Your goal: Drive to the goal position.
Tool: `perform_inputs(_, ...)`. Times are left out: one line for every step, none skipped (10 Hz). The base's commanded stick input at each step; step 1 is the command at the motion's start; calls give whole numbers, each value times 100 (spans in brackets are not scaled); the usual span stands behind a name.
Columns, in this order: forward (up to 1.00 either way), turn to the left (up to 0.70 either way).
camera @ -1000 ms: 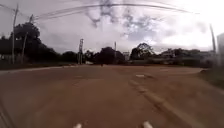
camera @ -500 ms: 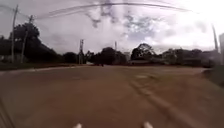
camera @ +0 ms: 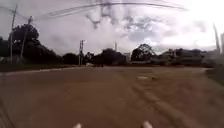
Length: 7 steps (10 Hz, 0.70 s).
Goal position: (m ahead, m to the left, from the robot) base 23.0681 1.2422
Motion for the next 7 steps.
perform_inputs(50,0)
perform_inputs(50,0)
perform_inputs(50,0)
perform_inputs(50,0)
perform_inputs(50,0)
perform_inputs(50,0)
perform_inputs(50,0)
